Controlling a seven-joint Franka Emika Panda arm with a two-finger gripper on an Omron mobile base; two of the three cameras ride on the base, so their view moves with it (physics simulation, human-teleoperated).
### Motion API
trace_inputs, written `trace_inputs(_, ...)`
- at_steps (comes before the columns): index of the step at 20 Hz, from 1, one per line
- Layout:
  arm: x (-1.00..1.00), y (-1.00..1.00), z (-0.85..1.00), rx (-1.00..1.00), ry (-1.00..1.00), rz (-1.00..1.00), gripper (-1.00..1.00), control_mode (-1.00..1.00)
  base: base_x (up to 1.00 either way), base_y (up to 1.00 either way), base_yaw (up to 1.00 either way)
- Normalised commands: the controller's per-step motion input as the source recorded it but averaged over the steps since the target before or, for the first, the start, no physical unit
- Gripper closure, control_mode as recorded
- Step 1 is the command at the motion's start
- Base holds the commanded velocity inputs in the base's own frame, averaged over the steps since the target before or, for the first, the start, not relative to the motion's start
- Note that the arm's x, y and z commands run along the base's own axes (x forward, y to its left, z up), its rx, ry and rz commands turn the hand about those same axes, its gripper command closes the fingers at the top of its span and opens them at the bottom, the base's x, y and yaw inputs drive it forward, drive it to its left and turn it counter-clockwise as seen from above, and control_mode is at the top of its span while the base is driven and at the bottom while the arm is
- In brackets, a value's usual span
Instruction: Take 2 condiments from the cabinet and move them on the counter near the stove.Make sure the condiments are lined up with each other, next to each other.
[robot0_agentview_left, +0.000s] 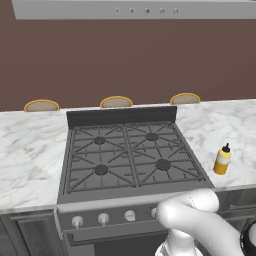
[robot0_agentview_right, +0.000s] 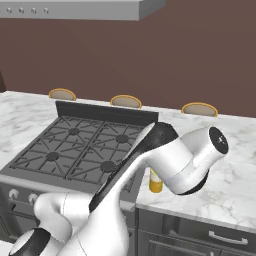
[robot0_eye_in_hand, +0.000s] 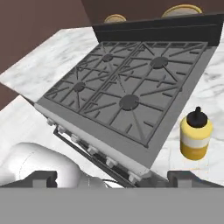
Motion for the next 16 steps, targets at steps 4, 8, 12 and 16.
trace_inputs(4, -0.13, 0.79, 0.23, -0.31, 0.18, -0.23, -1.0, -1.0, 0.0, 0.0, 0.0)
trace_inputs(8, 0.0, 0.83, 0.01, -0.23, 0.02, -0.21, -1.0, -1.0, 0.0, 0.0, 0.0)
trace_inputs(12, 0.19, 0.79, -0.14, -0.15, 0.04, -0.17, -1.0, -1.0, 0.0, 0.0, 0.0)
trace_inputs(16, 0.12, 0.88, -0.08, -0.09, -0.07, -0.1, -1.0, -1.0, 0.0, 0.0, 0.0)
